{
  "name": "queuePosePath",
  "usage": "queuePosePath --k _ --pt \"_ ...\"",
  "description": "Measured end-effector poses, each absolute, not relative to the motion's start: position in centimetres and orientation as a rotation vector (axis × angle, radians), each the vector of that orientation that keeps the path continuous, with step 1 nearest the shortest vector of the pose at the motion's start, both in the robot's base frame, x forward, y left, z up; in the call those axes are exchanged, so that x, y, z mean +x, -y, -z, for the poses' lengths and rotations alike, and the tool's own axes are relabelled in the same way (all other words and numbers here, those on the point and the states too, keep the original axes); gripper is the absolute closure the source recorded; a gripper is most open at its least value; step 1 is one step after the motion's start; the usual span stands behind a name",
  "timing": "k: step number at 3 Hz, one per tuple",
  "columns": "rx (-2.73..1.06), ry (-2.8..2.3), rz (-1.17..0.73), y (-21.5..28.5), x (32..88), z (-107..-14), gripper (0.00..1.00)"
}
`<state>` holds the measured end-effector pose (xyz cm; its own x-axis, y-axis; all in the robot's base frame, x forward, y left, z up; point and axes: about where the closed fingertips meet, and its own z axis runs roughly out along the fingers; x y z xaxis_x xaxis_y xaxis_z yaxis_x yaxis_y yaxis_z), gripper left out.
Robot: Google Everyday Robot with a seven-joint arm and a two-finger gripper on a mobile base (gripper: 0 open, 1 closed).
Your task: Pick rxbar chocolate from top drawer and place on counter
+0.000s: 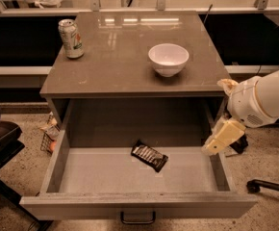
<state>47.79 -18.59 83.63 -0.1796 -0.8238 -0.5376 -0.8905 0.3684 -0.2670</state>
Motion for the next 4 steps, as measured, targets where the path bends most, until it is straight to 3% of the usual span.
queuePosePath --k 2,4 --pt "-1.433 -2.054 -0.172 17.8 47.4 -81.1 0.0" --pt "-1.258 -2.069 -0.253 15.1 49.5 -69.5 0.0"
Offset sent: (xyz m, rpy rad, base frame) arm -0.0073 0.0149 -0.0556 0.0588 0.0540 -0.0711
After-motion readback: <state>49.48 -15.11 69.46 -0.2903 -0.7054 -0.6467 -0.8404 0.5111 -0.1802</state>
